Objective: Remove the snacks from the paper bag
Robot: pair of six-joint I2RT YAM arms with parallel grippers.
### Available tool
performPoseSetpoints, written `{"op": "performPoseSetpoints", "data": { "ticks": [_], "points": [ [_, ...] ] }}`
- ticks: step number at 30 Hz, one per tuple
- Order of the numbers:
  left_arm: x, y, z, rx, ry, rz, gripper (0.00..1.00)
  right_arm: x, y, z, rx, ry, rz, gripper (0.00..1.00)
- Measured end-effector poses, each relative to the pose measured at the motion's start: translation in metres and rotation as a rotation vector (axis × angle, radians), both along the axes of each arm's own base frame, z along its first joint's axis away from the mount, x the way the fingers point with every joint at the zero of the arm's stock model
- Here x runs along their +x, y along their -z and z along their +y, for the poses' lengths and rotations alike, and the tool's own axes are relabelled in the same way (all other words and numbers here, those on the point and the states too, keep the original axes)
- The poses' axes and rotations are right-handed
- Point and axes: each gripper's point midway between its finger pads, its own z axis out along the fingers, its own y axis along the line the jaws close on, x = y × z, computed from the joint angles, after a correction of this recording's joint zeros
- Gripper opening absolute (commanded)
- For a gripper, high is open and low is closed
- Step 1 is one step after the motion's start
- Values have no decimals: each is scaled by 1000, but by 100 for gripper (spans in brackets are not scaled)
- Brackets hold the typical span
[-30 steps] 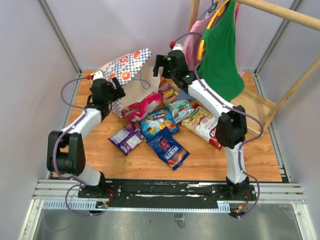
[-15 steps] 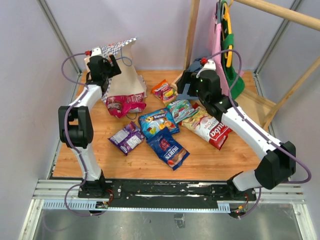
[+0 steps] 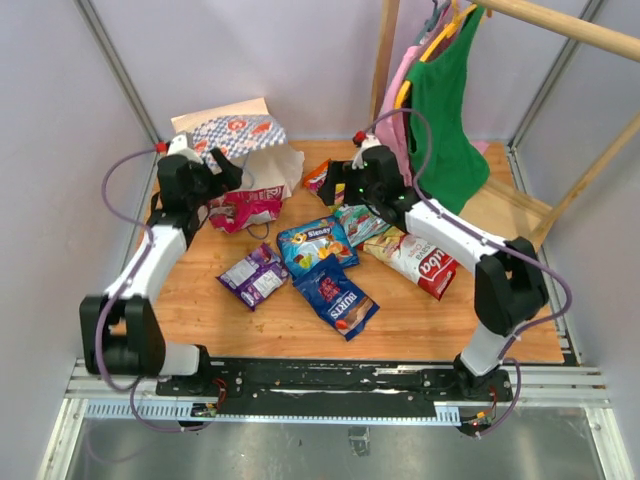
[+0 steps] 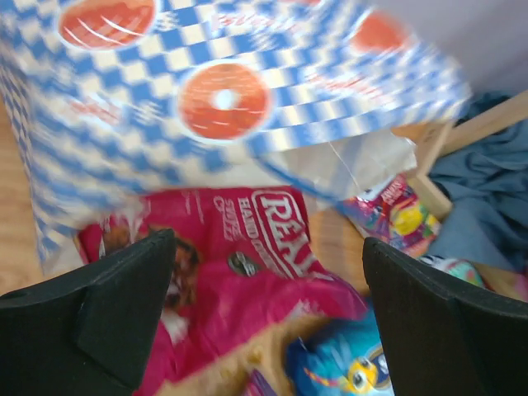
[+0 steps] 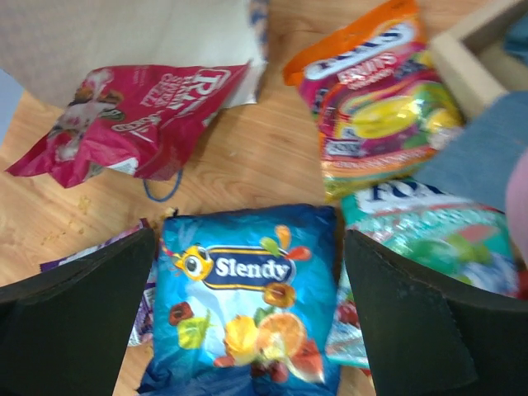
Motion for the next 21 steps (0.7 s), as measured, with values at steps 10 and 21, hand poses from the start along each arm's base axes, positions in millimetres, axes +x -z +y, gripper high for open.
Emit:
{"op": "performPoseSetpoints", "data": {
  "ticks": [10, 21],
  "points": [
    [-93, 55, 16, -109, -168, 118, 100, 19, 31, 87, 102, -252, 91, 76],
    [-98, 120, 32, -228, -230, 251, 93, 19, 55, 143, 126, -366, 163, 52]
  ]
}}
